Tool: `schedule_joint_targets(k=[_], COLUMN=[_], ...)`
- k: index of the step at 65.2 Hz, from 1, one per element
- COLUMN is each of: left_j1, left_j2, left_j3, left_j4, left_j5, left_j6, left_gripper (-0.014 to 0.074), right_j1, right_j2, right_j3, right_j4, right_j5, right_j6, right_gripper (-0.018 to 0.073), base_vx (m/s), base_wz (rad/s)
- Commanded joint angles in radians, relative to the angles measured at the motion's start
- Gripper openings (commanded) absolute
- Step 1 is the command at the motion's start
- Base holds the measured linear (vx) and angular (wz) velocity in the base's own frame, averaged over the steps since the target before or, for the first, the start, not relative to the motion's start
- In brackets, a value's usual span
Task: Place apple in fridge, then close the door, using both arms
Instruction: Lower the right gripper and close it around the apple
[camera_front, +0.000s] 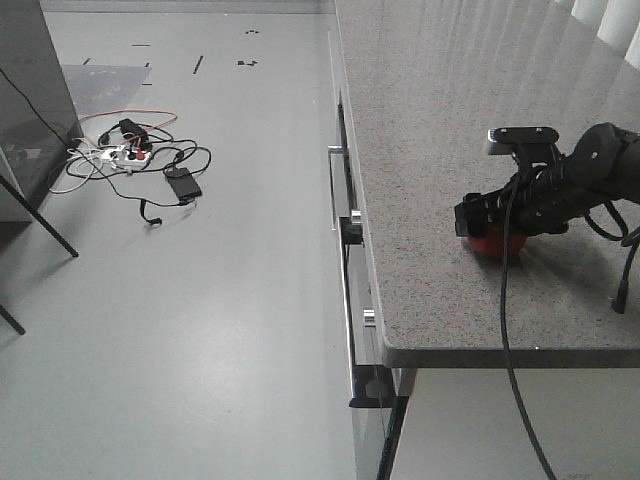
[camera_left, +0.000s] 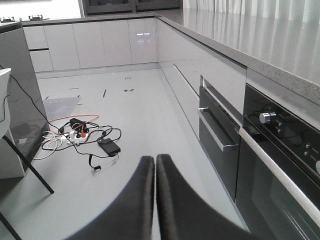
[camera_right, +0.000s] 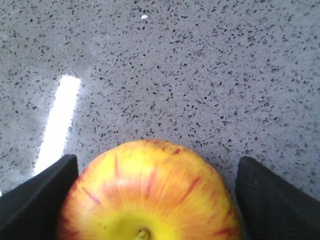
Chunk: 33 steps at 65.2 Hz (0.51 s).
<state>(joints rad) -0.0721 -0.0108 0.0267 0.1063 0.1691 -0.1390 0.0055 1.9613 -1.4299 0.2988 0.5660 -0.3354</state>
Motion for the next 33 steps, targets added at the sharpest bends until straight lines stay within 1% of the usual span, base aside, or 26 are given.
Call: schedule_joint_targets(k=[1,8,16,21,27,33], left_j1=[0.001,0.001,0.001,0.001,0.001,0.001], left_j2=[-0.016,-0.016,-0.016,-0.016,-0.016,-0.016], left_j3=[0.015,0.015,0.015,0.015,0.015,0.015], left_j4=[-0.001,-0.001,-0.001,-0.001,-0.001,-0.001], left_j5=[-0.071,-0.071,-0.071,-0.071,-0.071,-0.071], left_j6=[-0.007,-0.007,-0.007,-0.007,-0.007,-0.007], left_gripper=[-0.0008,-0.0008,-0.0008,-0.0008,-0.0008,-0.0008], right_j1=[-0.005,-0.005,-0.005,-0.005,-0.005,-0.005], right_j2=[-0.056,-0.056,-0.061,-0.077,-0.13,-0.209], right_j3=[-0.033,-0.033,-0.035,-0.035,-0.035,-0.035], right_j4=[0.0,-0.002,-0.001,0.003,0.022,0.053], right_j5=[-0.03,-0.017,0.004,0.006,-0.004,-0.016], right_j6=[0.002,0.002,0.001,-0.002,-0.004,-0.023], right_gripper=[0.0564,0.0484,0.0344,0.0276,0.021,0.0181], base_vx=[0.0,0.0,0.0,0.0,0.0,0.0], base_wz=[0.0,0.0,0.0,0.0,0.0,0.0])
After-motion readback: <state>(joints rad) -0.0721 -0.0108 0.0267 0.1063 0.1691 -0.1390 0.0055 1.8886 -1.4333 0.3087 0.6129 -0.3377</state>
